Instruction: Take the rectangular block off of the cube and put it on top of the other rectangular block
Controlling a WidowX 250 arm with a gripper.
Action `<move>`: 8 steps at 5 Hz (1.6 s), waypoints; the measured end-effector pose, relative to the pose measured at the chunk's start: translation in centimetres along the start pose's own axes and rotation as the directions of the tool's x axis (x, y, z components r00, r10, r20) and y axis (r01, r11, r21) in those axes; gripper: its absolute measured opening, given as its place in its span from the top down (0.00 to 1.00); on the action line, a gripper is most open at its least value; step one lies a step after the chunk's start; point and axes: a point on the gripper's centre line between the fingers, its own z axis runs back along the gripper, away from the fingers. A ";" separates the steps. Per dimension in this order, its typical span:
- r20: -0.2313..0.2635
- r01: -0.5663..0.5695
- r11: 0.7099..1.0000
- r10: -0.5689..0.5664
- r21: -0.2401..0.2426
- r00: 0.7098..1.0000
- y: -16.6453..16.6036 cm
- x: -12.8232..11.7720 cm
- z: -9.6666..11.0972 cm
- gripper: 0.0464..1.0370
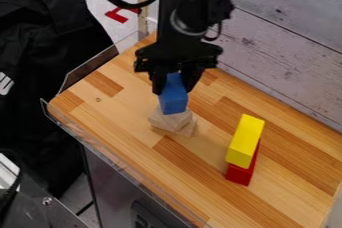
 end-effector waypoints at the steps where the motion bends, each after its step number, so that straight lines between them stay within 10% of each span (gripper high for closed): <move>1: 0.052 0.251 0.967 -0.249 -0.039 0.967 -2.0 -2.2 2.2 0.49; 3: 0.077 0.637 0.737 -0.638 -0.225 0.766 -7.9 -4.7 2.2 0.49; 4: 0.119 0.696 0.668 -0.693 -0.264 0.711 -9.3 -5.3 2.5 0.49; 6: 0.156 0.732 0.629 -0.721 -0.262 0.675 -9.9 -5.3 2.9 0.49; 8: 0.095 0.698 0.685 -0.696 -0.209 0.712 -9.8 -5.2 2.8 0.49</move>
